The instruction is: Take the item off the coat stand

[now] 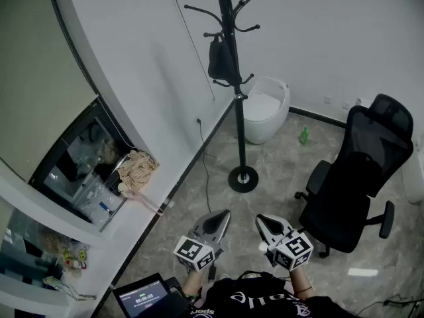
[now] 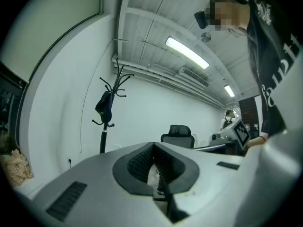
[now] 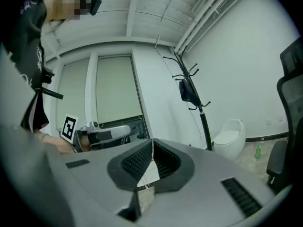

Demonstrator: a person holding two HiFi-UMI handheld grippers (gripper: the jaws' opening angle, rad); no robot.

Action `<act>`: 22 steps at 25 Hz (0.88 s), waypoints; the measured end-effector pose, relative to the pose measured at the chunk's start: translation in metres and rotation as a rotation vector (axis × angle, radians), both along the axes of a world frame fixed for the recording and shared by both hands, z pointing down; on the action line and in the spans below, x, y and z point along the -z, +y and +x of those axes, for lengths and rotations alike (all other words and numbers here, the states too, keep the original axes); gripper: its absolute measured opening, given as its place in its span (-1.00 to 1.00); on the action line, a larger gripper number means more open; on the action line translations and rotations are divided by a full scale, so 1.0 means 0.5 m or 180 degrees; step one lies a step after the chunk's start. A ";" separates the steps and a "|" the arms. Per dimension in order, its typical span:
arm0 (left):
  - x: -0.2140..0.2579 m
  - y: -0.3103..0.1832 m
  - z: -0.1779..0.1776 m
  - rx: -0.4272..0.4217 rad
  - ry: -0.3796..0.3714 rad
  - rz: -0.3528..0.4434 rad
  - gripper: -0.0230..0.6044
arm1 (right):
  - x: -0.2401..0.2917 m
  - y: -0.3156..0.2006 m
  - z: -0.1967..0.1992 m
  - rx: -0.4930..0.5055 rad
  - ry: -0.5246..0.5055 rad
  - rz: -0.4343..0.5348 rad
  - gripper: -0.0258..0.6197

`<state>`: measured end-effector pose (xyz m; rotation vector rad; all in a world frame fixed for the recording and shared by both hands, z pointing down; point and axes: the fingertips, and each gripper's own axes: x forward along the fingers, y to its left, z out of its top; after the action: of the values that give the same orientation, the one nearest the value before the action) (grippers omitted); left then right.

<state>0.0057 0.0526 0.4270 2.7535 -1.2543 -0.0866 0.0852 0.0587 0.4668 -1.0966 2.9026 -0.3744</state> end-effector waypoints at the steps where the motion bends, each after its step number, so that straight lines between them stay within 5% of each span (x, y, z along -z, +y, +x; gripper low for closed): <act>1: -0.002 -0.004 0.006 0.0007 0.0007 -0.0002 -0.92 | -0.002 -0.002 0.004 0.0006 -0.0016 -0.0006 -0.86; 22: -0.052 -0.081 0.024 0.0117 0.0014 -0.0153 -0.92 | -0.062 -0.057 0.017 0.0086 -0.0095 -0.0212 -0.86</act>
<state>0.0178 0.0120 0.4533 2.6890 -1.2886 -0.0648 0.0938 0.0303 0.4977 -1.0513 2.9014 -0.4874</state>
